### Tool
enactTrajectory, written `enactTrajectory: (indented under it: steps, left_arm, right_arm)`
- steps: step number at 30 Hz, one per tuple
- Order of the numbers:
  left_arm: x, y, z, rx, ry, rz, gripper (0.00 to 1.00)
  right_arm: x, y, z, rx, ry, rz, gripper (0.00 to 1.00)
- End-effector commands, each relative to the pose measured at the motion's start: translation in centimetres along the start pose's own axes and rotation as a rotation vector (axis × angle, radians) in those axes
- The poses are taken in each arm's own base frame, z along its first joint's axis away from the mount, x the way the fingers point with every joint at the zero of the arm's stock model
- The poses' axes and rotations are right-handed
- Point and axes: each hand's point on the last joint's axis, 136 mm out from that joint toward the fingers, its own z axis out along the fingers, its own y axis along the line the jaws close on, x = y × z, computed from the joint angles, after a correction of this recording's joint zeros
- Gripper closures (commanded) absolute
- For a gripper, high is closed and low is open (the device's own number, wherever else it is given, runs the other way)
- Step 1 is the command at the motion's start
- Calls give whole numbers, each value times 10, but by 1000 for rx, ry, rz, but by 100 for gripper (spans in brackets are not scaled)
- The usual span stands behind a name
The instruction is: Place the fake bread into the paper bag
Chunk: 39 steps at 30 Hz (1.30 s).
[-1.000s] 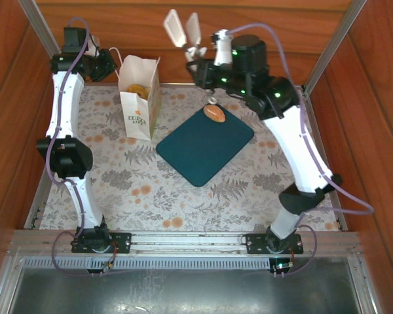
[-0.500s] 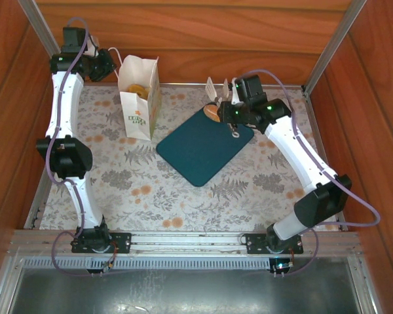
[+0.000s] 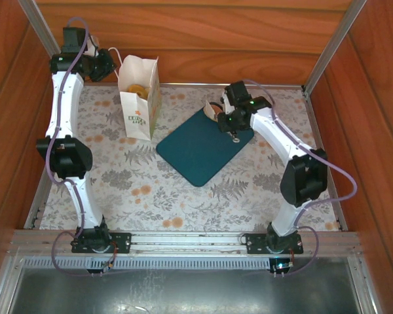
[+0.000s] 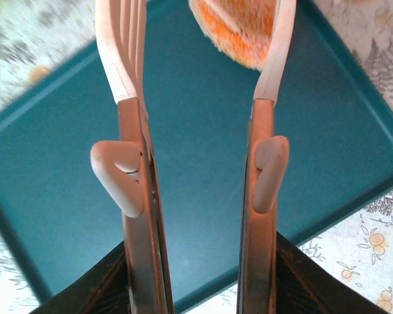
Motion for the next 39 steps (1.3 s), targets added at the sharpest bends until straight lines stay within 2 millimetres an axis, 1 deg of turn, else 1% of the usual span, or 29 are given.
enactTrajectory:
  steps: [1,11,17,29,34,39]
  left_arm:
    - [-9,1,-3,5,-26,3,100]
    - [-9,0,-1,10,-21,-6,100]
    - [-9,0,0,11,-22,-6,100]
    - [-10,-2,-2,16,-25,-6,100]
    - [-11,-3,-2,21,-25,-7,100]
    - [-10,-4,-2,24,-25,-7,100]
  right_arm:
    - [-7,-11,-2,49,-5,-52,49]
    - [-6,-20,21,85,47,-90,46]
    - [-7,-22,32,83,72,-113,46]
    - [-16,-28,51,118,103,-144,46]
    - [-19,-25,58,103,112,-148,45]
    - [-19,-24,68,96,133,-148,46]
